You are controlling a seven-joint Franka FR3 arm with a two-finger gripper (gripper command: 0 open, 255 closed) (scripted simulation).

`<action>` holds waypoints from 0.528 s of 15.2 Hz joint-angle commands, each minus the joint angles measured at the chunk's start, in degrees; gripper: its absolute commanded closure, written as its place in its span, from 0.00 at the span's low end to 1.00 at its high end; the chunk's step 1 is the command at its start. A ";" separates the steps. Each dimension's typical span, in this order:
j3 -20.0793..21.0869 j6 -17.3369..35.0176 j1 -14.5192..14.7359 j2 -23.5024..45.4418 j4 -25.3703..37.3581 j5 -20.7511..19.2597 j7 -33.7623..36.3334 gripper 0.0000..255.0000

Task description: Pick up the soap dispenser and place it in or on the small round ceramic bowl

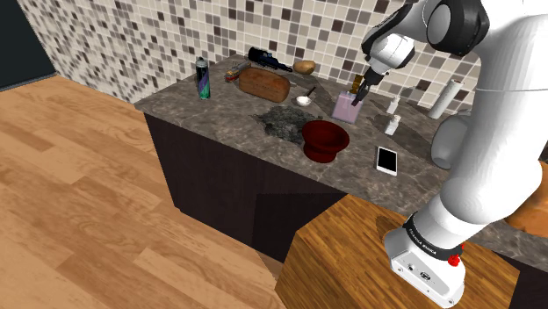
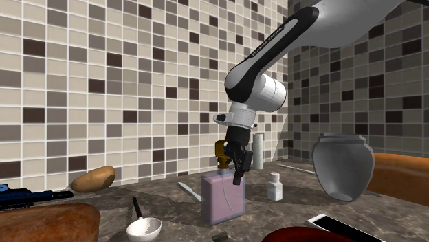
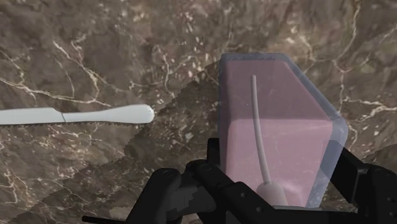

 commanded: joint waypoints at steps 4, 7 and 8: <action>0.01 -0.01 0.00 0.02 0.00 0.01 0.00 1.00; -0.67 -1.46 0.46 -1.31 0.48 -1.31 1.13 1.00; -0.89 -1.95 0.60 -1.74 0.67 -1.74 1.51 1.00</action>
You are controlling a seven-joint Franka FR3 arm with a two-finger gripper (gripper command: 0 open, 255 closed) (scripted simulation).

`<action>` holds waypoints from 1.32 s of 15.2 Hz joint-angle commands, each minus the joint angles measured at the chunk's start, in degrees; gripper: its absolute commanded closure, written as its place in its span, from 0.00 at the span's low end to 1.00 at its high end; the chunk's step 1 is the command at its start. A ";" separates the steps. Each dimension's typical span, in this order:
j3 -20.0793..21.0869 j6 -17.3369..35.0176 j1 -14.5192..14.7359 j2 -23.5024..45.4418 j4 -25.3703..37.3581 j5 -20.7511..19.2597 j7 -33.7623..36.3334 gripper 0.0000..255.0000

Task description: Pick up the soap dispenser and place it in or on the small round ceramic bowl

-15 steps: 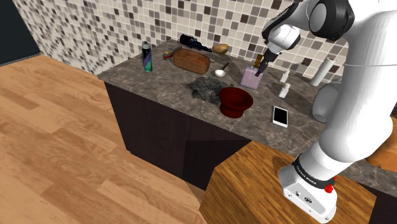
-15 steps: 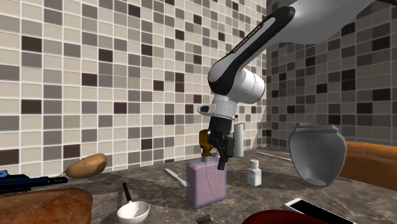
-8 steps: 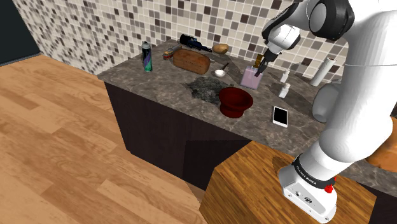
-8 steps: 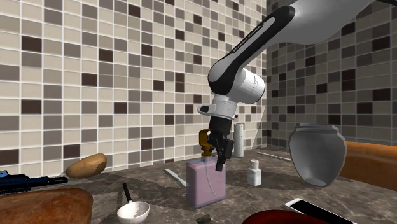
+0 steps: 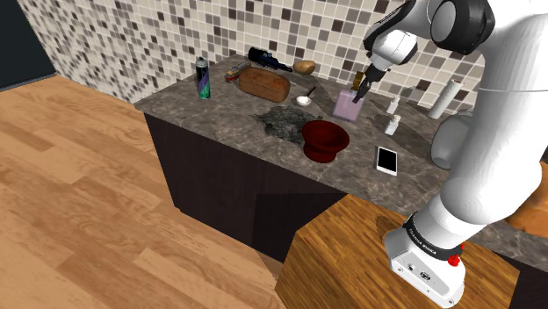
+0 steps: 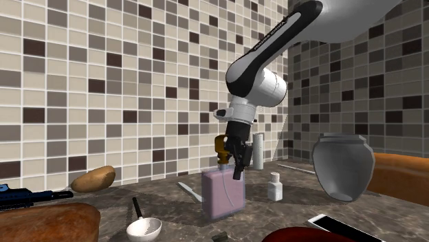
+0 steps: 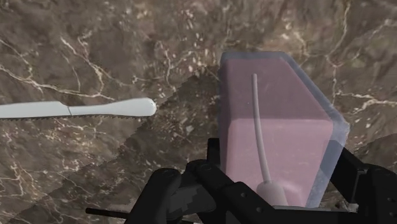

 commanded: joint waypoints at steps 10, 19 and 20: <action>-2.02 -5.83 1.20 -4.17 2.99 -4.36 3.91 1.00; -3.12 -11.07 1.73 -6.80 6.58 -7.24 6.76 1.00; -3.22 -11.68 1.77 -7.03 7.05 -7.50 7.05 1.00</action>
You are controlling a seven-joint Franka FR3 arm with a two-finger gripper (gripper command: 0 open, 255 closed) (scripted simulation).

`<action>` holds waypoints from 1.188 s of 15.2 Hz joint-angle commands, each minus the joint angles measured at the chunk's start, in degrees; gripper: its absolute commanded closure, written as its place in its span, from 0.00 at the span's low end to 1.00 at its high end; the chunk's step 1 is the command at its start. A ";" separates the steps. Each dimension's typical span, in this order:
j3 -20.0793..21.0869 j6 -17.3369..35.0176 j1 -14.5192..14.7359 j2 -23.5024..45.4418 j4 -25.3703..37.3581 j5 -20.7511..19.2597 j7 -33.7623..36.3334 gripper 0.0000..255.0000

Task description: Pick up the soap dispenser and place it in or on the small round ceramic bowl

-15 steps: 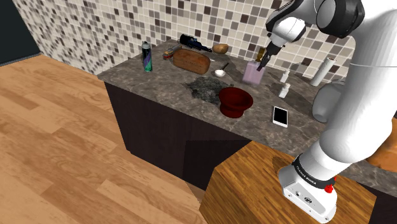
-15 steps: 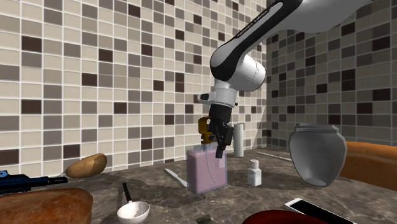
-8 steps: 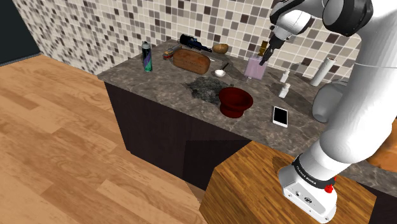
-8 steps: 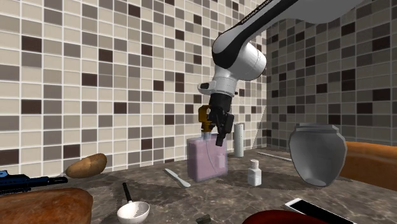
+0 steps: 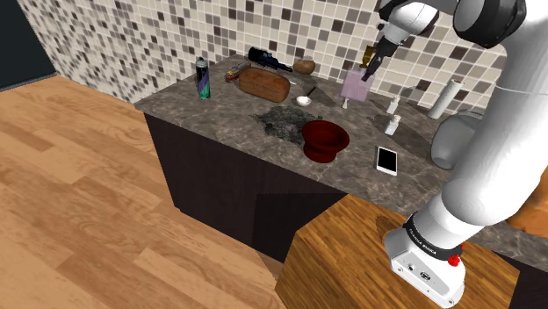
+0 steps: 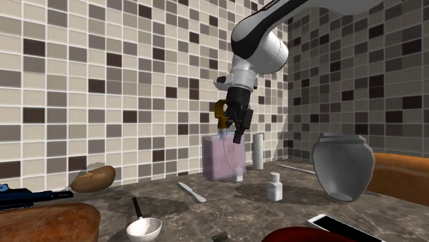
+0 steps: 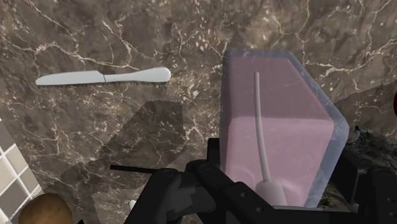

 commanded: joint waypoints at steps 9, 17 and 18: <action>-0.70 -6.05 0.10 -1.70 5.12 -2.11 2.63 1.00; 1.58 3.15 9.14 -21.19 -16.22 -14.82 15.09 1.00; 2.45 3.93 9.53 -23.41 -18.47 -16.30 16.92 1.00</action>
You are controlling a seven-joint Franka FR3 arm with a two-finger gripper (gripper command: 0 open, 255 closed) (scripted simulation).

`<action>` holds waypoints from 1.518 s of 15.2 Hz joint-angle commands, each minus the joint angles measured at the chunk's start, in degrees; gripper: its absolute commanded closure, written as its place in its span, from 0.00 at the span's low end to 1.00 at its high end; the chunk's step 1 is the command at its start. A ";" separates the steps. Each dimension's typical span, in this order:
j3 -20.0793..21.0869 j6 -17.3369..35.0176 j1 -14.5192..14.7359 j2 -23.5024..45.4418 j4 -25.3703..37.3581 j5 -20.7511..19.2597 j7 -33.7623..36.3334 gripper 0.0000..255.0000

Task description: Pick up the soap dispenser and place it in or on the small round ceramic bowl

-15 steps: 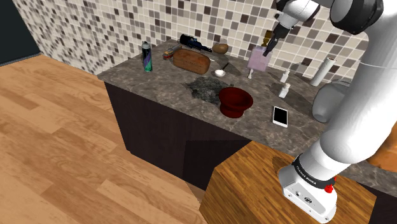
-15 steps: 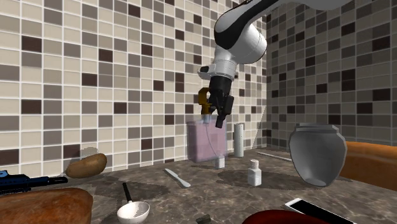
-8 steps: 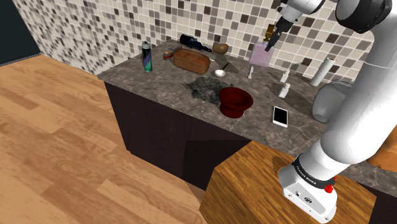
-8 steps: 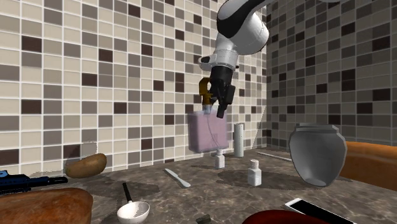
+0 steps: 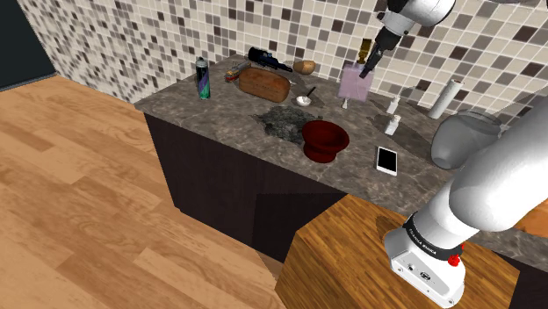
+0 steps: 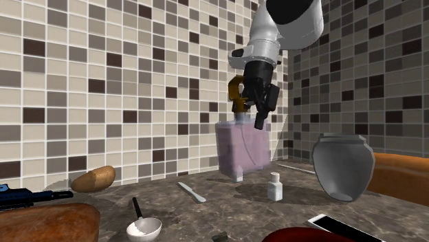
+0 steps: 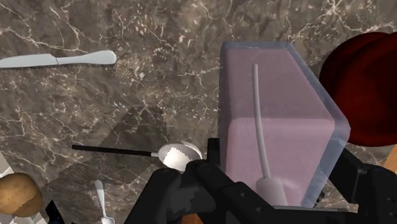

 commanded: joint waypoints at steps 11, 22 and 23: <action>13.35 4.86 1.18 -22.19 -22.10 -11.02 20.58 1.00; 18.83 10.24 1.91 -27.42 -32.17 -11.22 27.05 1.00; 18.70 11.10 1.96 -27.11 -32.73 -11.16 26.88 1.00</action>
